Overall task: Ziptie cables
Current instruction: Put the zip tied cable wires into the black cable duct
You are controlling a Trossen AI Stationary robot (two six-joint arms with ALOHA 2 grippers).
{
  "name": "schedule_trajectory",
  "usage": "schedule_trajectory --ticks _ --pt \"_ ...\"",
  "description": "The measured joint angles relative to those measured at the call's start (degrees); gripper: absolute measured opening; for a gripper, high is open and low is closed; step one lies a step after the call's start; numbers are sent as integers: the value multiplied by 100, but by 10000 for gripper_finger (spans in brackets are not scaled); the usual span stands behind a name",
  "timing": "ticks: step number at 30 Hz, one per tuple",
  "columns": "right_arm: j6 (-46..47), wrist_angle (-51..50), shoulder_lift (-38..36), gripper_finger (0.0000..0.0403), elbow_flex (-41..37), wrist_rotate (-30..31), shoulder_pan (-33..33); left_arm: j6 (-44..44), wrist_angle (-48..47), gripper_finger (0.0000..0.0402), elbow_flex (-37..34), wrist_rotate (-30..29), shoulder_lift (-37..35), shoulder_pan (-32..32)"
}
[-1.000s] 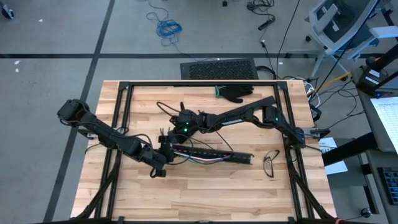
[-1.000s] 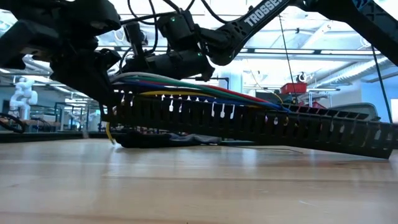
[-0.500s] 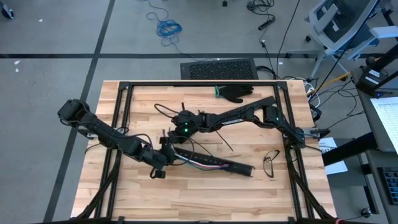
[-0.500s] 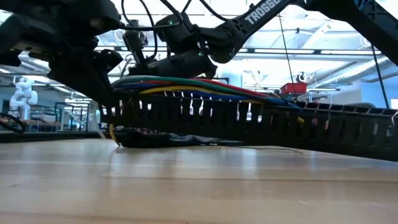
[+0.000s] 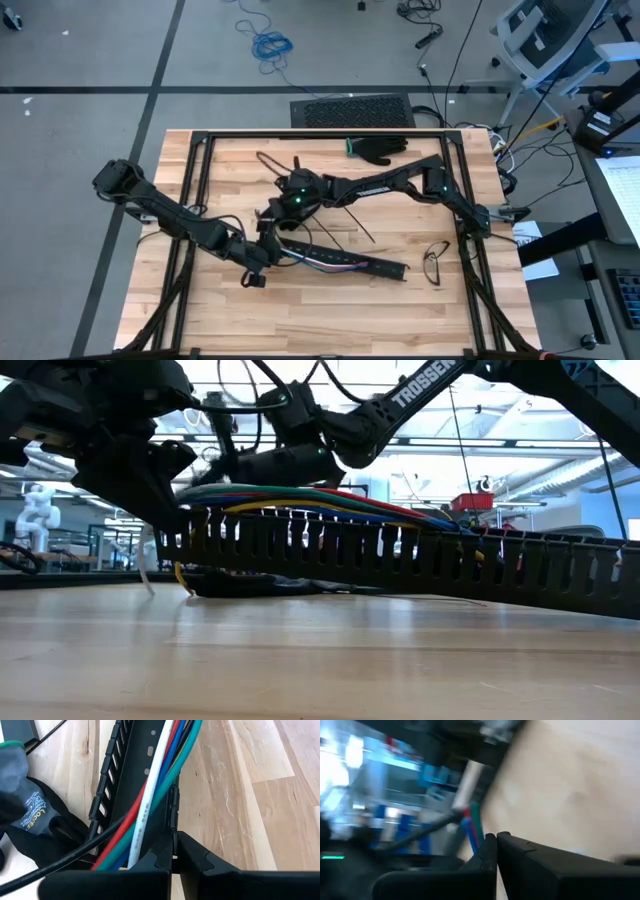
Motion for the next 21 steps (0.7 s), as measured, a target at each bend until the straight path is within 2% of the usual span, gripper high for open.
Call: schedule_trajectory --ticks 2,4,6,9,13,17,21 --pt "233 519 -21 0 5 -46 1 0 4 18 0 1 0 0" --pt "330 635 -55 0 27 -157 1 0 2 18 0 4 2 0" --pt "444 431 -47 0 24 -322 3 -4 4 18 0 12 2 0" --pt "450 -112 -27 0 7 -186 86 -14 20 18 0 30 4 2" --pt "258 -71 -20 0 3 -169 121 -1 50 18 2 159 4 28" --pt "-304 39 -91 0 5 427 -50 -16 175 18 2 200 7 40" --pt "-912 -105 -108 0 14 842 -517 -24 193 18 2 359 7 33"
